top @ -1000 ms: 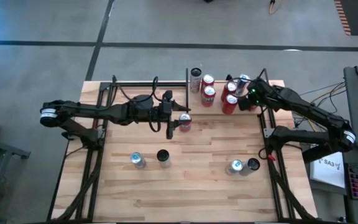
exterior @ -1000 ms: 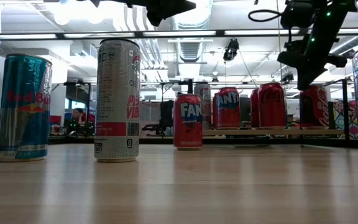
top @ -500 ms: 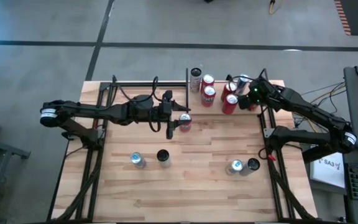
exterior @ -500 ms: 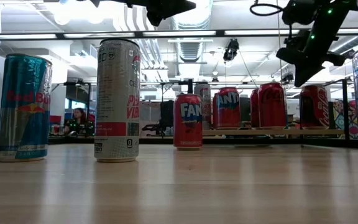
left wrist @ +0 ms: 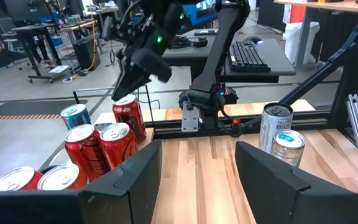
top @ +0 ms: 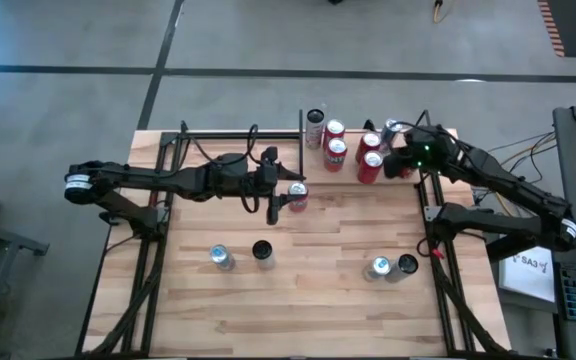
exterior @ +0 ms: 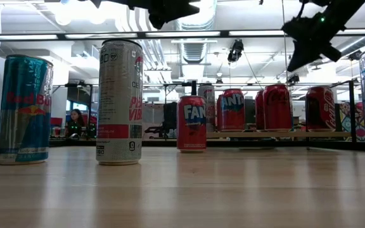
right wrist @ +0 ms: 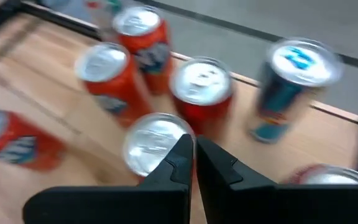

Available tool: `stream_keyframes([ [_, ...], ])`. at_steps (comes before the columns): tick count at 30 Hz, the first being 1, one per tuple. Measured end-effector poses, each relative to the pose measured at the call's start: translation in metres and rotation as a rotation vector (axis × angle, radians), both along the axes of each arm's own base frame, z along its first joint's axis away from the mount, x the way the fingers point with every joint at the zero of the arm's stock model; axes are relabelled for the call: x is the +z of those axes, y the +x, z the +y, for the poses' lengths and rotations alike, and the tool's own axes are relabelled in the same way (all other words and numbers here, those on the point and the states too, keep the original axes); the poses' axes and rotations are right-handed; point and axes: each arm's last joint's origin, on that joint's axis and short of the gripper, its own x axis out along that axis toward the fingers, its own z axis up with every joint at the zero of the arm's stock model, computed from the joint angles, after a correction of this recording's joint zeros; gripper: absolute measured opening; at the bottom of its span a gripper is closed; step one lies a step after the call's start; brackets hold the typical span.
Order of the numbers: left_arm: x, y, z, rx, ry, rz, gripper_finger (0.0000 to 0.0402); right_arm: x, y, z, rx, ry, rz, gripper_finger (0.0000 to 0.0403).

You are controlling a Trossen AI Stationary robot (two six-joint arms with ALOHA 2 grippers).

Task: Place canned beverage on shelf
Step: Put the right blue soda can on the shelf aligned with the other blue soda can

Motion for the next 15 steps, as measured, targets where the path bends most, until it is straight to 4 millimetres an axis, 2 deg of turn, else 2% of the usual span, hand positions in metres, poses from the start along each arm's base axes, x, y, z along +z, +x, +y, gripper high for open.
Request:
stream_keyframes([
  [7, -0.002, 0.000, 0.000, 0.000, -0.001, 0.016, 0.0190, 0.003, 0.016, 0.005, 0.186, 0.055, -0.114, 0.0009],
  [15, -0.002, 0.000, 0.000, 0.000, -0.001, 0.024, 0.0190, -0.007, 0.037, 0.011, 0.387, 0.220, -0.135, 0.0009],
])
